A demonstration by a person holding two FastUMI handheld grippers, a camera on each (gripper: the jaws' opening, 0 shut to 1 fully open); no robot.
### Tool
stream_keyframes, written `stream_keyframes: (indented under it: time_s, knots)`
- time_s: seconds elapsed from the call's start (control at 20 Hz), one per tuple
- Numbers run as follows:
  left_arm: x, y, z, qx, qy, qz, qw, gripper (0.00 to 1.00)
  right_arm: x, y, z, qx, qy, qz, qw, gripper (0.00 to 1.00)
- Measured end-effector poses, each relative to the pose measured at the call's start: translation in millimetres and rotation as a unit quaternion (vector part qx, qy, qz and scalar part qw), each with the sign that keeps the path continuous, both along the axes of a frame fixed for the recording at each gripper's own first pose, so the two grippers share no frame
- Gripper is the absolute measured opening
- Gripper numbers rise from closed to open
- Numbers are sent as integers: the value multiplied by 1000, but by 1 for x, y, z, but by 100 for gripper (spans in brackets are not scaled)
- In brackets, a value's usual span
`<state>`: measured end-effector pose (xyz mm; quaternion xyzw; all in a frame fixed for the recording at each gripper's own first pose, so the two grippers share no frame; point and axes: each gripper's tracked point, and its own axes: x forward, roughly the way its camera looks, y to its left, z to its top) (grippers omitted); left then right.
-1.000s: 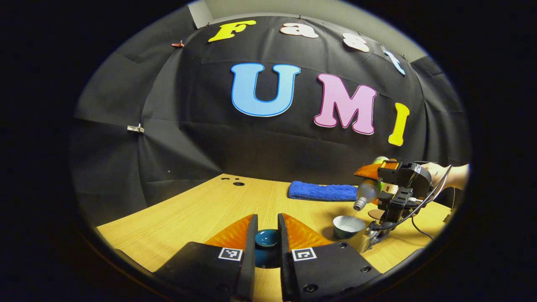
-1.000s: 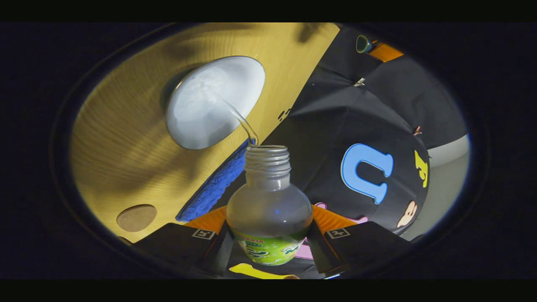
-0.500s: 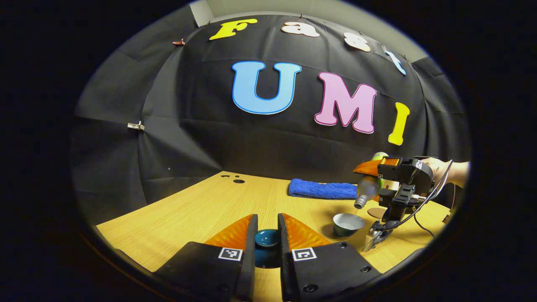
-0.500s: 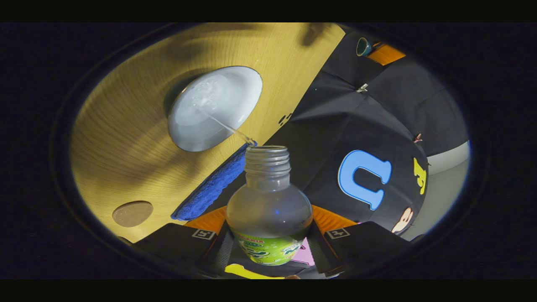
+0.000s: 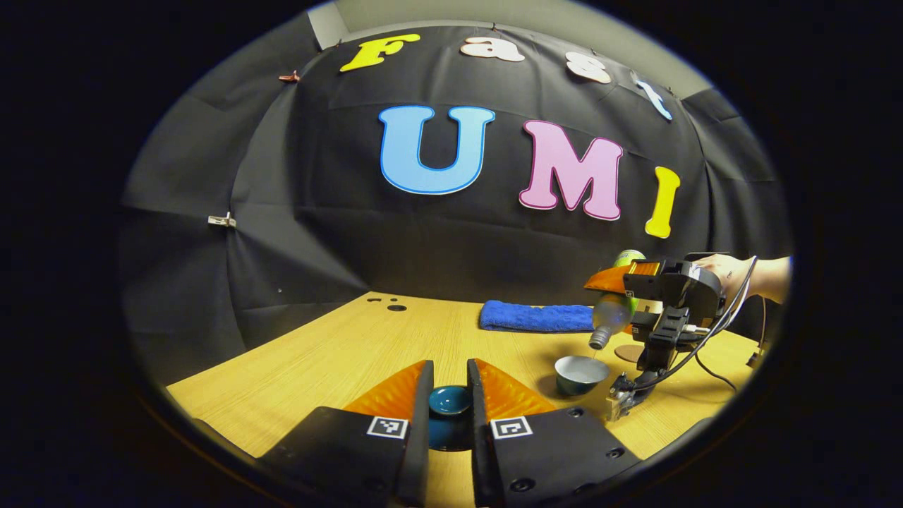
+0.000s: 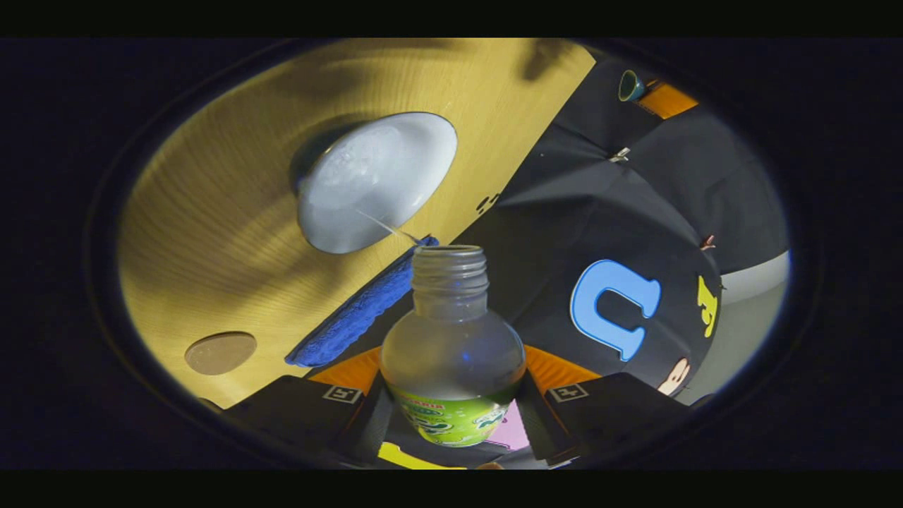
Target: Open the teacup lid with one hand, grasp the water bottle and pour water into the teacup with the other hand; after pouring, place the water bottle on the coaster and then close the teacup lid.
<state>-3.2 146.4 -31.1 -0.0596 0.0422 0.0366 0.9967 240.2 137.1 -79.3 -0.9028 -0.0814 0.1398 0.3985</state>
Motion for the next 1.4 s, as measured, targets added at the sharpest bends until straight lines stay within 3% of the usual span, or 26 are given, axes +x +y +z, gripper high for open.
stream_keyframes:
  time_s: [0.25, 0.3, 0.35, 0.5, 0.6, 1.15, 1.4]
  knots:
    - [-1, 2, 0, 5, 0, 0, 1000, 28, -1, 5, -2, -8, 2, 7, 1000, 80]
    - [-2, 2, 2, 6, 0, 0, 1000, 28, -1, 5, -3, -11, 2, 7, 1000, 76]
    - [-2, 0, 2, 7, -1, 0, 1000, 29, -2, 5, -2, -11, 2, 7, 1000, 80]
    - [-2, -1, 2, 6, 0, -2, 1000, 29, -1, 4, -3, -13, 1, 8, 1000, 76]
    - [-2, -3, 1, 4, 1, -4, 1000, 28, 0, 4, -2, -15, 0, 8, 1000, 80]
    - [-6, -6, 6, 11, -1, -4, 1000, 29, -1, 6, 1, -10, -6, 13, 1000, 80]
    - [-9, -9, 10, 18, -3, -4, 1000, 29, -3, -3, -2, 51, 11, -12, 999, 80]
